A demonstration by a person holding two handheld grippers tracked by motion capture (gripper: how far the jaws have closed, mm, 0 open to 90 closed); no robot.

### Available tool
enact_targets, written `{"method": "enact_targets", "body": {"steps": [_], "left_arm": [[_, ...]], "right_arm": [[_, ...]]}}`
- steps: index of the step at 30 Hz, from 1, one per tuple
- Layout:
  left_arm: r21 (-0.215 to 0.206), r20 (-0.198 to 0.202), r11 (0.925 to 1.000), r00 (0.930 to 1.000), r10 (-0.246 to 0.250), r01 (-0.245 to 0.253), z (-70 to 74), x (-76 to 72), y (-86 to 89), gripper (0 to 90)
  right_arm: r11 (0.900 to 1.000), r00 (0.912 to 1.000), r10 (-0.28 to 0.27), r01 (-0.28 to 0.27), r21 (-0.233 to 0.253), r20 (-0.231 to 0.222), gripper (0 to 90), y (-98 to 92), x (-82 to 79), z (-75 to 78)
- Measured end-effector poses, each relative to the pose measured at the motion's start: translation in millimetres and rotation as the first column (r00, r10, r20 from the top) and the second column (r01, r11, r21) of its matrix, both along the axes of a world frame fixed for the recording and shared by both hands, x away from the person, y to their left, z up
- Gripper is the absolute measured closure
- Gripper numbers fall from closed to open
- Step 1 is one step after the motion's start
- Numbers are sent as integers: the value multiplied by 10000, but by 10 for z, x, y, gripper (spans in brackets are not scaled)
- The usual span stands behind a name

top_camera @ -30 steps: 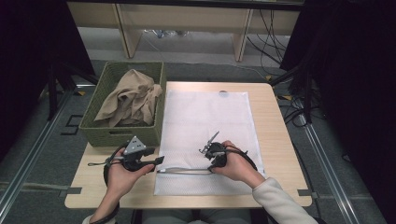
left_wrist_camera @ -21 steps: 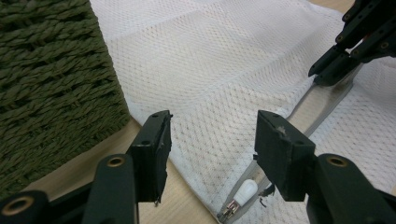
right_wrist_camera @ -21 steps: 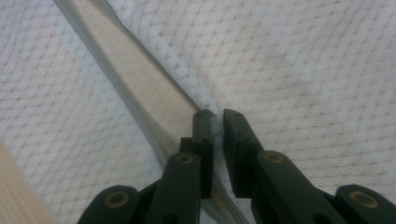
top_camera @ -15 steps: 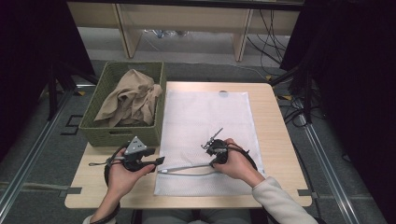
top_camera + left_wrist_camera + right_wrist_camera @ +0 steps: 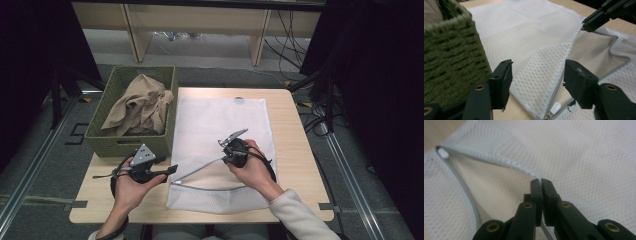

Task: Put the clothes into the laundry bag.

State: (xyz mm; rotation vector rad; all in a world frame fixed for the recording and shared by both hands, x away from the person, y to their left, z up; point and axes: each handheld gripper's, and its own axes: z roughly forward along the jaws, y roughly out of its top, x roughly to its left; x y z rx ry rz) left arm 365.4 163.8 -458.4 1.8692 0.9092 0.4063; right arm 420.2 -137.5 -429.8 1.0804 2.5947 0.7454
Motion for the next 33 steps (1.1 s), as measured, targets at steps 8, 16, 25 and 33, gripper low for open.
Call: {"method": "enact_targets", "body": {"steps": [8, 16, 25, 33], "left_arm": [[-268, 575, 9996, 9983, 21, -6, 111, -35, -6, 316], [-84, 1149, 10000, 9934, -31, 41, 216, -22, -2, 336], [100, 1913, 9963, 9781, 820, -855, 482, 219, 132, 329], [436, 2186, 9745, 9539, 2057, -2201, 719, 646, 276, 177]], "right_arm": [[9977, 9952, -350, 295, 615, 910, 894, 98, -37, 232], [9980, 9903, -106, 19, 626, 1387, 893, 101, -24, 279], [9949, 9906, -218, 81, 1004, 1352, 893, 99, -25, 318], [9947, 9813, -98, -101, 1025, 1922, 894, 87, -25, 332]]}}
